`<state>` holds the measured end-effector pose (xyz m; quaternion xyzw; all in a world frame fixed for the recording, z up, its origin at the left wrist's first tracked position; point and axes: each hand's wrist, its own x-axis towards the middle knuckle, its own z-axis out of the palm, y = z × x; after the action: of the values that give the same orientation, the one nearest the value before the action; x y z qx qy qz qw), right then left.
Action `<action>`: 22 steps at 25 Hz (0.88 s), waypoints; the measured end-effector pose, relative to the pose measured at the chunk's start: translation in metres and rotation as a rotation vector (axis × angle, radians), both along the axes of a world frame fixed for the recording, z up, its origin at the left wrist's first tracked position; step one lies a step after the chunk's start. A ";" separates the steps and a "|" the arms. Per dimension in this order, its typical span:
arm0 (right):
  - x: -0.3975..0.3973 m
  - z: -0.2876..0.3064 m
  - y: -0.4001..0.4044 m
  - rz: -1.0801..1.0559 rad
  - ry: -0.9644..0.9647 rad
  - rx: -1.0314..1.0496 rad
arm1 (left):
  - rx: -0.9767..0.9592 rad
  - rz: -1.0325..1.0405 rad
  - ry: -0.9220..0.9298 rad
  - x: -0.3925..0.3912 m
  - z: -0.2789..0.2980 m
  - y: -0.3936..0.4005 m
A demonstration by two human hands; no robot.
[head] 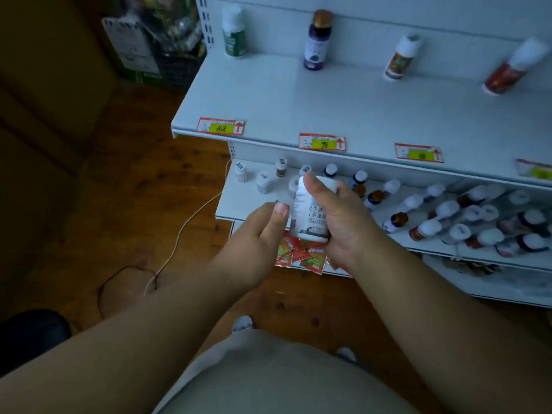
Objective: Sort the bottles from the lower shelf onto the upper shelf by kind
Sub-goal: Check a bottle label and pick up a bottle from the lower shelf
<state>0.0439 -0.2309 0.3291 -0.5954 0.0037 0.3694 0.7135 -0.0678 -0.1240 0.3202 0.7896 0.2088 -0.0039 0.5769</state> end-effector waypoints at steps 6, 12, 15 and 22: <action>0.034 0.034 -0.178 -0.359 -0.136 -0.038 | 0.223 -0.337 -0.149 0.072 0.028 -0.148; 0.059 0.069 -0.377 -0.609 -0.241 -0.110 | 0.267 -0.622 -0.259 0.142 0.054 -0.326; 0.077 0.075 -0.444 -0.698 -0.298 -0.148 | 0.287 -0.754 -0.308 0.180 0.066 -0.390; 0.154 0.085 -0.567 -0.929 -0.361 -0.206 | 0.216 -0.998 -0.348 0.302 0.075 -0.509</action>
<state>0.1984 -0.7974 0.4145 -0.6525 0.1814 -0.0979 0.7292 0.2339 -0.6330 0.3951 0.8367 -0.2914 -0.1250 0.4467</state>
